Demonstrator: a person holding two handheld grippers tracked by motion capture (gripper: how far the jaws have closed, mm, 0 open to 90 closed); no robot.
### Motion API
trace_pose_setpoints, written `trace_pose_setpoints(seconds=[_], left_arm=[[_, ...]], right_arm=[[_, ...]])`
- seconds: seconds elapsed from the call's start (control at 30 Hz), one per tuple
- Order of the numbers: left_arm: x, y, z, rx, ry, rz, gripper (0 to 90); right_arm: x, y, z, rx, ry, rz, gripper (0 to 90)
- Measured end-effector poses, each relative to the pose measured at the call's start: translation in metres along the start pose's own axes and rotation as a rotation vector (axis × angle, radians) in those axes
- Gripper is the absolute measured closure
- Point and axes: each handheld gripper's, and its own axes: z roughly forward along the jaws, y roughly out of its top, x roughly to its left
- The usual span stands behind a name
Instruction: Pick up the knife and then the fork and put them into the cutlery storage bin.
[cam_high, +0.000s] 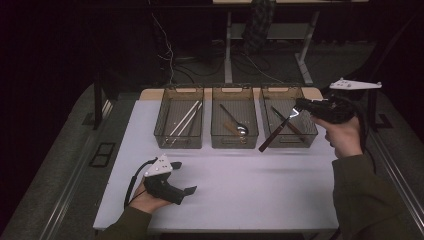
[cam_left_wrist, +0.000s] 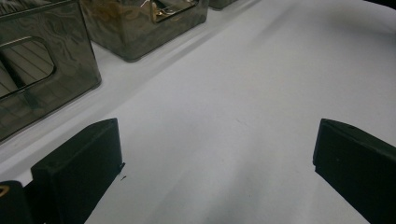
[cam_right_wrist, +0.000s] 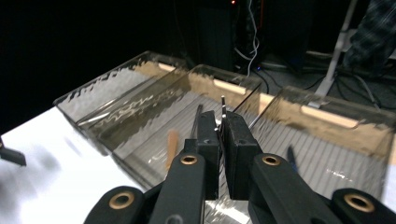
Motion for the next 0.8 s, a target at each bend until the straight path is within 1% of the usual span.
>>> trace_pose_setpoints(seconds=[0.1, 0.23, 0.3, 0.4, 0.5, 0.63, 0.7, 0.8], left_arm=[[0.0, 0.0, 0.001, 0.005, 0.001, 0.007, 0.5], [0.0, 0.0, 0.001, 0.004, -0.001, 0.013, 1.4], [0.001, 0.0, 0.001, 0.005, 0.001, 0.016, 1.4], [0.002, 0.0, 0.001, 0.004, 0.003, 0.015, 1.4], [0.0, 0.0, 0.003, 0.015, -0.001, 0.022, 1.7], [-0.001, 0.0, 0.004, 0.023, -0.003, 0.028, 1.7], [-0.001, 0.0, 0.005, 0.022, -0.004, 0.026, 1.7], [0.0, 0.0, 0.004, 0.02, -0.003, 0.025, 1.7]], right_arm=[[-0.006, 0.01, -0.007, -0.019, -0.016, 0.005, 85.5], [-0.019, 0.022, -0.017, -0.038, -0.066, 0.011, 85.5], [-0.026, 0.026, -0.02, -0.044, -0.083, 0.023, 85.5], [-0.037, 0.031, -0.024, -0.052, -0.127, 0.036, 85.5], [-0.048, 0.033, -0.025, -0.06, -0.154, 0.059, 85.5], [-0.06, 0.034, -0.026, -0.058, -0.2, 0.072, 85.5], [-0.066, 0.033, -0.025, -0.062, -0.213, 0.083, 85.5], [-0.071, 0.03, -0.019, -0.044, -0.222, 0.098, 85.4]])
